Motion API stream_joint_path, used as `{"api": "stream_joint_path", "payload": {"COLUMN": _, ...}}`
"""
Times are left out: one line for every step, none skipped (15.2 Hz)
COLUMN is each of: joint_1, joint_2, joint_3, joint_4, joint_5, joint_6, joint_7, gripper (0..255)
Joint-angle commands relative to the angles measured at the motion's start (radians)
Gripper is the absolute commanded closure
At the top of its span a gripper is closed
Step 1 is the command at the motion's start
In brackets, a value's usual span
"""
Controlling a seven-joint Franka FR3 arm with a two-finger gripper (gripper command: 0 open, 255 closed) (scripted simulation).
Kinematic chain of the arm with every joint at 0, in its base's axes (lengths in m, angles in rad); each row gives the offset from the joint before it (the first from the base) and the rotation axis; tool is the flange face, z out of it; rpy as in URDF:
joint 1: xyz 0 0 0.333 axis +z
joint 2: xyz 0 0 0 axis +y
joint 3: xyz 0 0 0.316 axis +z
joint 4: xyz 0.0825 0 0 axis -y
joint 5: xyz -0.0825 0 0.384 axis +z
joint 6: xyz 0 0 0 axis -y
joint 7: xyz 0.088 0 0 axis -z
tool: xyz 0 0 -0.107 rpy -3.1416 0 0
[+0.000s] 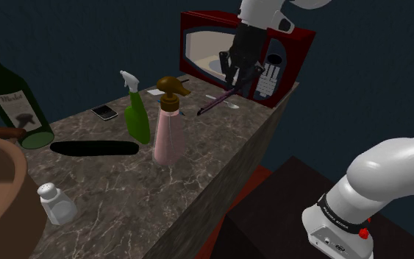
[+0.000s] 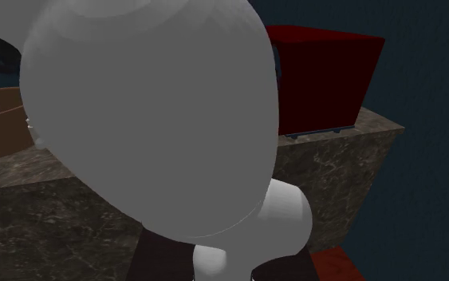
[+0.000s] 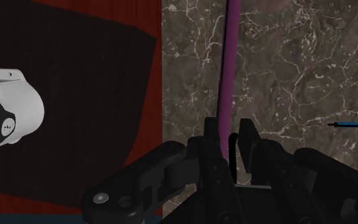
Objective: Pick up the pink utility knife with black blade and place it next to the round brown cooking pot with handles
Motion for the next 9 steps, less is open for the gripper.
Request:
{"api": "stream_joint_path", "payload": {"joint_1": 0.016, "joint_2": 0.004, "joint_3": 0.042, "joint_4": 0.009, "joint_5": 0.015, "joint_6": 0.009, "joint_7": 0.052, "gripper": 255}}
{"api": "stream_joint_path", "payload": {"joint_1": 0.023, "joint_2": 0.005, "joint_3": 0.062, "joint_4": 0.014, "joint_5": 0.021, "joint_6": 0.011, "joint_7": 0.077, "gripper": 255}}
{"api": "stream_joint_path", "payload": {"joint_1": 0.029, "joint_2": 0.008, "joint_3": 0.081, "joint_4": 0.021, "joint_5": 0.027, "joint_6": 0.014, "joint_7": 0.102, "gripper": 255}}
{"api": "stream_joint_path", "payload": {"joint_1": 0.036, "joint_2": 0.012, "joint_3": 0.102, "joint_4": 0.028, "joint_5": 0.032, "joint_6": 0.017, "joint_7": 0.127, "gripper": 255}}
{"api": "stream_joint_path", "payload": {"joint_1": 0.042, "joint_2": 0.017, "joint_3": 0.122, "joint_4": 0.037, "joint_5": 0.037, "joint_6": 0.020, "joint_7": 0.152, "gripper": 255}}
{"api": "stream_joint_path", "payload": {"joint_1": 0.047, "joint_2": 0.023, "joint_3": 0.144, "joint_4": 0.047, "joint_5": 0.040, "joint_6": 0.023, "joint_7": 0.178, "gripper": 255}}
{"api": "stream_joint_path", "payload": {"joint_1": 0.051, "joint_2": 0.030, "joint_3": 0.166, "joint_4": 0.058, "joint_5": 0.043, "joint_6": 0.027, "joint_7": 0.203, "gripper": 255}}
{"api": "stream_joint_path", "payload": {"joint_1": 0.055, "joint_2": 0.038, "joint_3": 0.188, "joint_4": 0.070, "joint_5": 0.045, "joint_6": 0.030, "joint_7": 0.230, "gripper": 255}}
{"api": "stream_joint_path", "payload": {"joint_1": 0.058, "joint_2": 0.048, "joint_3": 0.211, "joint_4": 0.083, "joint_5": 0.046, "joint_6": 0.034, "joint_7": 0.256, "gripper": 255}}
